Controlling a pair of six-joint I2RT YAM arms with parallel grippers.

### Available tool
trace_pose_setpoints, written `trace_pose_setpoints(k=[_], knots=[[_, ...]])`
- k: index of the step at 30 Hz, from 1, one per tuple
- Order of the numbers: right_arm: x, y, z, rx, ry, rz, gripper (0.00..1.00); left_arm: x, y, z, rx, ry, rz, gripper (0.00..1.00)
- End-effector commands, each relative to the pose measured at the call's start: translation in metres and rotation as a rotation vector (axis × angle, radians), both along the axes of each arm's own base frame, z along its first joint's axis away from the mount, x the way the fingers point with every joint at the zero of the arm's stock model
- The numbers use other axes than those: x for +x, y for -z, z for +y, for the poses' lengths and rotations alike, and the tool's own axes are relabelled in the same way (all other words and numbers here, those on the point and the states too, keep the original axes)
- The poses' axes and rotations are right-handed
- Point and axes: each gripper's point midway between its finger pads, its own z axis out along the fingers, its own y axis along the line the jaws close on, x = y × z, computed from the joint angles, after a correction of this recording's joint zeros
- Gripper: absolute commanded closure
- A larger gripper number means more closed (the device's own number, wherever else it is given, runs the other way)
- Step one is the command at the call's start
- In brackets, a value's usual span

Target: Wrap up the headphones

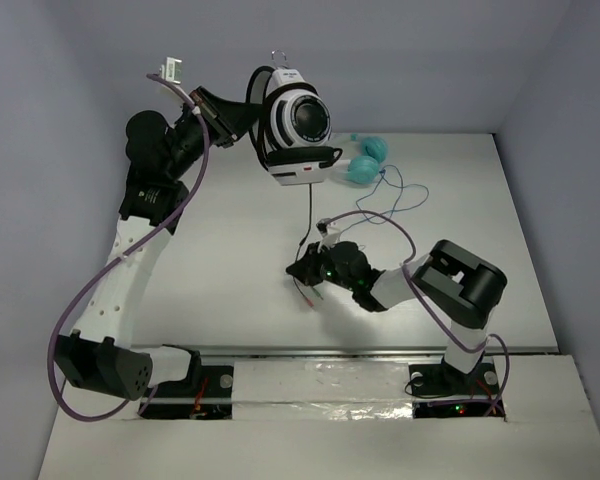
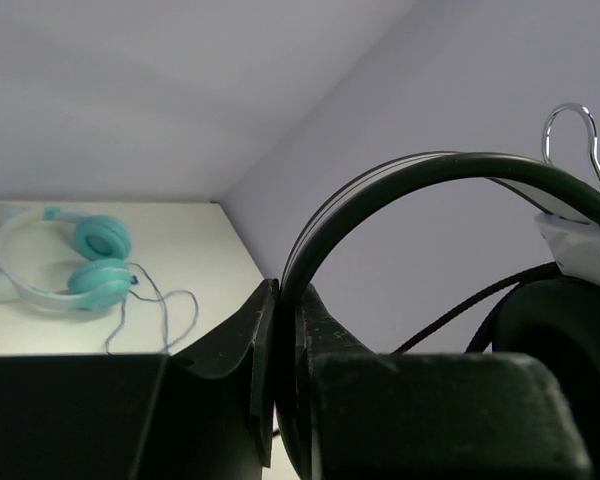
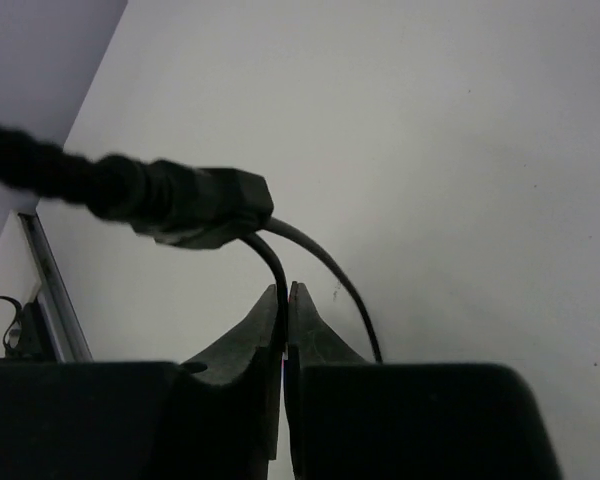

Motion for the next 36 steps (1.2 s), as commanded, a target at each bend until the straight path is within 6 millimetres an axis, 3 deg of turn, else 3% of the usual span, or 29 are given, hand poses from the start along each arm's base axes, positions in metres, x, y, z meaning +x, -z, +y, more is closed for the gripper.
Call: trace_pose_setpoints(k=[1,4,5,6,8,9,11,12,14,15,16,17,18,23,25,26,28,30,32,33,34,36], knots=[[-0.017,-0.013,0.021,0.027,-0.053,-0.021,0.97,0.004,-0.050,0.025,-0.065,-0.156,-0.102,1.00],[-0.061,0.004,0.034,-0.072,-0.116,0.016,1.00,0.032,-0.042,0.048,-0.087,-0.331,-0.064,1.00],[-0.073,-0.001,0.039,-0.087,-0.136,0.010,1.00,0.044,-0.040,0.062,-0.099,-0.420,-0.049,1.00],[-0.101,0.006,0.045,-0.137,-0.187,0.029,1.00,0.050,-0.038,0.068,-0.095,-0.462,-0.041,1.00],[-0.121,-0.003,0.046,-0.155,-0.191,0.021,1.00,0.073,-0.027,0.086,-0.078,-0.591,-0.008,1.00],[-0.146,0.003,0.046,-0.200,-0.231,0.033,1.00,0.079,-0.024,0.092,-0.050,-0.633,-0.001,1.00],[-0.171,-0.002,0.044,-0.251,-0.250,0.033,1.00,0.098,-0.005,0.113,0.016,-0.772,0.030,1.00],[-0.172,-0.004,0.042,-0.268,-0.250,0.041,1.00,0.099,-0.002,0.117,0.017,-0.795,0.039,1.00],[-0.193,-0.011,0.043,-0.305,-0.282,0.019,1.00,0.105,0.017,0.119,0.080,-0.856,0.064,1.00],[-0.199,-0.013,0.037,-0.347,-0.293,0.024,1.00,0.108,0.036,0.119,0.122,-0.880,0.091,1.00],[-0.206,-0.029,0.044,-0.339,-0.303,0.001,1.00,0.107,0.047,0.111,0.182,-0.887,0.094,1.00],[-0.209,-0.037,0.044,-0.356,-0.309,-0.016,1.00,0.107,0.061,0.117,0.221,-0.949,0.114,1.00],[-0.212,-0.047,0.044,-0.365,-0.311,-0.031,1.00,0.107,0.086,0.116,0.278,-0.968,0.145,1.00],[-0.207,-0.129,0.012,-0.411,-0.248,-0.118,1.00,0.105,0.181,0.099,0.488,-0.998,0.252,1.00],[-0.197,-0.144,-0.011,-0.461,-0.193,-0.148,1.00,0.102,0.212,0.085,0.578,-0.963,0.291,1.00],[-0.192,-0.171,-0.018,-0.434,-0.169,-0.180,1.00,0.099,0.219,0.082,0.613,-0.976,0.290,1.00],[-0.176,-0.187,-0.040,-0.488,-0.090,-0.232,1.00,0.085,0.238,0.062,0.692,-0.931,0.289,1.00],[-0.162,-0.219,-0.053,-0.471,-0.029,-0.294,1.00,0.071,0.253,0.044,0.731,-0.871,0.292,1.00],[-0.141,-0.234,-0.067,-0.490,0.054,-0.344,1.00,0.059,0.257,0.034,0.732,-0.835,0.294,1.00],[-0.133,-0.241,-0.074,-0.483,0.085,-0.354,1.00,0.050,0.269,0.031,0.754,-0.804,0.309,1.00],[-0.116,-0.247,-0.082,-0.476,0.142,-0.359,1.00,0.039,0.266,0.019,0.733,-0.763,0.295,1.00],[-0.100,-0.257,-0.094,-0.469,0.188,-0.384,1.00,0.021,0.286,0.010,0.781,-0.697,0.306,1.00]])
